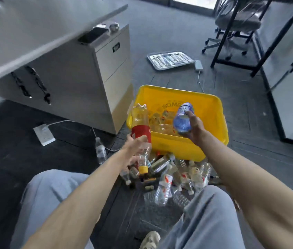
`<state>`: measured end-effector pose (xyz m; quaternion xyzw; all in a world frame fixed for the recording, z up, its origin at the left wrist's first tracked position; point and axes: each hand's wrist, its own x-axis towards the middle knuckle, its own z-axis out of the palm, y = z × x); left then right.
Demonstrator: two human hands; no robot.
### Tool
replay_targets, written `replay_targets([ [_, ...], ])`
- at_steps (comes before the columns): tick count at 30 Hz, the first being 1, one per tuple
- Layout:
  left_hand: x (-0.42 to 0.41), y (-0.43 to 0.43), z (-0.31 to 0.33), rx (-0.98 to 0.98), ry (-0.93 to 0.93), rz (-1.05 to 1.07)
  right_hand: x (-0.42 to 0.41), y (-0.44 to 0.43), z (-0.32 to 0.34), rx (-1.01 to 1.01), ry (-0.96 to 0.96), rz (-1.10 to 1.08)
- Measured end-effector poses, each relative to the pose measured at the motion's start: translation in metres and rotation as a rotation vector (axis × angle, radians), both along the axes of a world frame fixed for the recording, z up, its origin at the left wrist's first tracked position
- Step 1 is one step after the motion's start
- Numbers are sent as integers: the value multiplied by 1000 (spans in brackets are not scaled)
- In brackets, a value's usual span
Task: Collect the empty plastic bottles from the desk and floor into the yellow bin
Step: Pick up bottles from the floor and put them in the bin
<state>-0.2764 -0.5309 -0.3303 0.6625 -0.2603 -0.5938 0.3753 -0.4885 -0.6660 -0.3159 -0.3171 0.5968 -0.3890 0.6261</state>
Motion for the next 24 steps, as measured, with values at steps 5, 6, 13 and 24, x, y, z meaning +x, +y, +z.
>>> replay_targets([
  [5, 14, -37, 10, -13, -56, 57, 15, 4, 18, -9, 215, 34],
  [6, 16, -43, 8, -2, -75, 58, 14, 5, 11, 6, 254, 52],
  [13, -1, -70, -1, 85, -113, 32, 2, 19, -15, -5, 458, 168],
  [24, -40, -131, 39, -81, -476, -244, -46, 24, 5, -133, 604, 190],
])
